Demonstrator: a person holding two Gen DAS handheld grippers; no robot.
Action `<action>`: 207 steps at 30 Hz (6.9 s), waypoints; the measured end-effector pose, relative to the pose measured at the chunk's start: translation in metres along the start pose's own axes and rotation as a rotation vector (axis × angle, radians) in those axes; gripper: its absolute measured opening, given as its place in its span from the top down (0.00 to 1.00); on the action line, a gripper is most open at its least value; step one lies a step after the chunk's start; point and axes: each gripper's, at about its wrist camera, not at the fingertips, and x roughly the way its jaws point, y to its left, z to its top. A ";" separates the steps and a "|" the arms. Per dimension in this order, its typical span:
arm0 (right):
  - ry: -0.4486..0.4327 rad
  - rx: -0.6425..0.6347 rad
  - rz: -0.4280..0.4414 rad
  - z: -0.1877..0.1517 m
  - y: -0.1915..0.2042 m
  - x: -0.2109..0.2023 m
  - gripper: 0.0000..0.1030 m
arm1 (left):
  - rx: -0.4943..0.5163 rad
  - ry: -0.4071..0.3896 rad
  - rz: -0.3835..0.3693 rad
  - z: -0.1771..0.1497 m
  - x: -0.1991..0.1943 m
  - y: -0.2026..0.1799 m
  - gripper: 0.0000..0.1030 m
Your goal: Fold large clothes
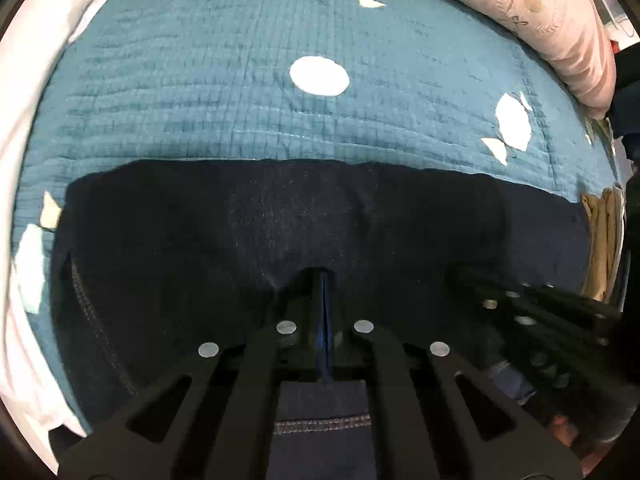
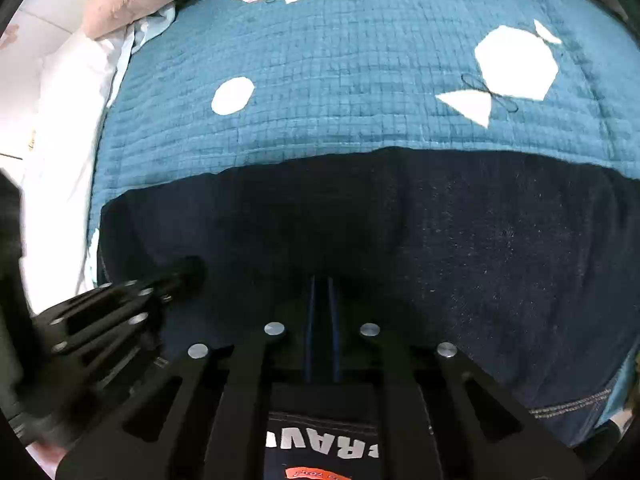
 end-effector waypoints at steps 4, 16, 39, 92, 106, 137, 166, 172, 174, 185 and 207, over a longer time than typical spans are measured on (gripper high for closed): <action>0.011 -0.026 0.014 0.004 -0.036 -0.019 1.00 | 0.010 -0.031 0.068 -0.002 -0.014 0.016 0.98; -0.046 0.191 -0.187 -0.014 -0.157 -0.068 1.00 | -0.077 -0.045 0.201 -0.009 -0.035 0.087 0.98; 0.028 -0.037 0.030 -0.149 -0.006 -0.017 0.96 | 0.103 -0.039 0.067 -0.146 -0.033 -0.019 0.97; -0.315 0.123 0.044 -0.164 -0.067 -0.133 0.95 | 0.097 -0.257 0.058 -0.137 -0.084 -0.025 0.98; -0.247 0.227 -0.118 -0.118 -0.120 -0.118 0.78 | 0.090 -0.188 -0.029 -0.017 -0.063 -0.097 0.98; -0.154 0.400 -0.099 -0.111 -0.226 -0.065 0.31 | -0.006 0.120 -0.040 -0.033 0.031 -0.094 1.00; -0.163 0.370 -0.111 -0.114 -0.223 -0.063 0.26 | 0.027 0.232 0.023 -0.174 0.037 -0.079 0.98; -0.147 0.378 -0.066 -0.111 -0.226 -0.067 0.27 | -0.041 0.260 0.014 -0.161 0.012 -0.071 0.97; -0.139 0.371 -0.016 -0.111 -0.233 -0.070 0.27 | -0.035 0.244 -0.006 -0.157 0.003 -0.076 0.97; -0.139 0.402 0.365 -0.131 -0.263 -0.094 0.54 | 0.009 0.135 0.021 -0.105 0.000 -0.079 0.97; -0.088 0.404 0.259 -0.096 -0.280 -0.081 0.33 | -0.035 0.141 -0.032 -0.129 0.024 -0.058 0.98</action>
